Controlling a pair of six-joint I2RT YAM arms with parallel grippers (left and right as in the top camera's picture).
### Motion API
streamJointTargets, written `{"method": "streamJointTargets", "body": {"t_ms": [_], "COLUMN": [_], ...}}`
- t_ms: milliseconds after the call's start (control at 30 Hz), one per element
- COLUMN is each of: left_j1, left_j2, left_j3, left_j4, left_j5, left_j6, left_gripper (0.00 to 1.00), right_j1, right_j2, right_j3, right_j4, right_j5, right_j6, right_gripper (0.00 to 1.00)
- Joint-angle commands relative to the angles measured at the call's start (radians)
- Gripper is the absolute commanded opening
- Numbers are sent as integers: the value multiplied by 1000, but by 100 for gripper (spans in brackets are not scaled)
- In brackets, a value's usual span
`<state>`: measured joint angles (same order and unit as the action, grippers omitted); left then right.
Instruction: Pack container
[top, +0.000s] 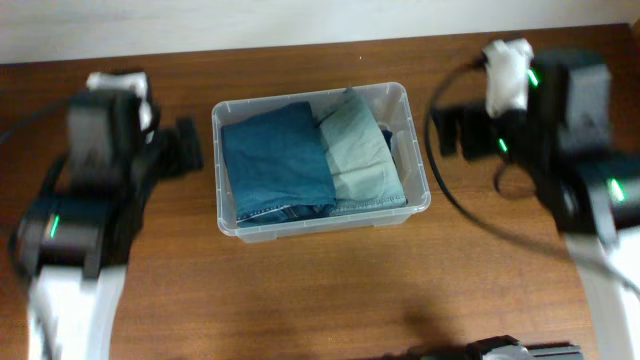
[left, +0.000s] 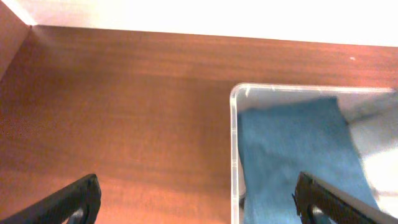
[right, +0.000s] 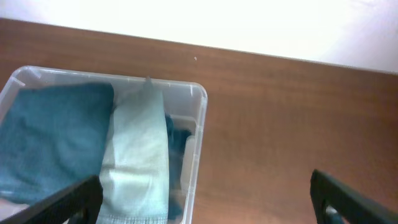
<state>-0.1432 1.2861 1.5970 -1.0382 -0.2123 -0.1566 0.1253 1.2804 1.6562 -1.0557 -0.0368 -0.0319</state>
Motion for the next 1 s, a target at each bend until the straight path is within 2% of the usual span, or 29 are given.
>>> {"method": "streamJointTargets", "body": {"t_ms": [0,200,267,367,600,700,967], "left_j1": [2,2,2,2,2,2,2], "left_j2": [-269,-673,-738,-800,-809,-809,-809], "left_j3": [-278,-684,-737,-776,-777,-779,-779], "left_j4": [117,285,272,159,-127,-129,-129], "left_j5": [37,-5,-3,-2,-2,-2,-2], "left_j6": [24,16,16,16,16,16,16], "left_gripper": [100,99,99,99,99,99,100], "right_j1": [-2,-2,-2,-2,-2,-2,-2], "right_j2": [-251,-708,-796,-888,-927,-927,-927], "right_j3": [-278,-698,-764,-828,-859,-860,-860], "right_j4": [110,245,245,199,-25,-96,-94], "right_j5": [53,79,79,79,79,79,79], "right_j6": [42,41,41,41,41,41,41], "right_gripper": [98,98,98,99,99,99,98]}}
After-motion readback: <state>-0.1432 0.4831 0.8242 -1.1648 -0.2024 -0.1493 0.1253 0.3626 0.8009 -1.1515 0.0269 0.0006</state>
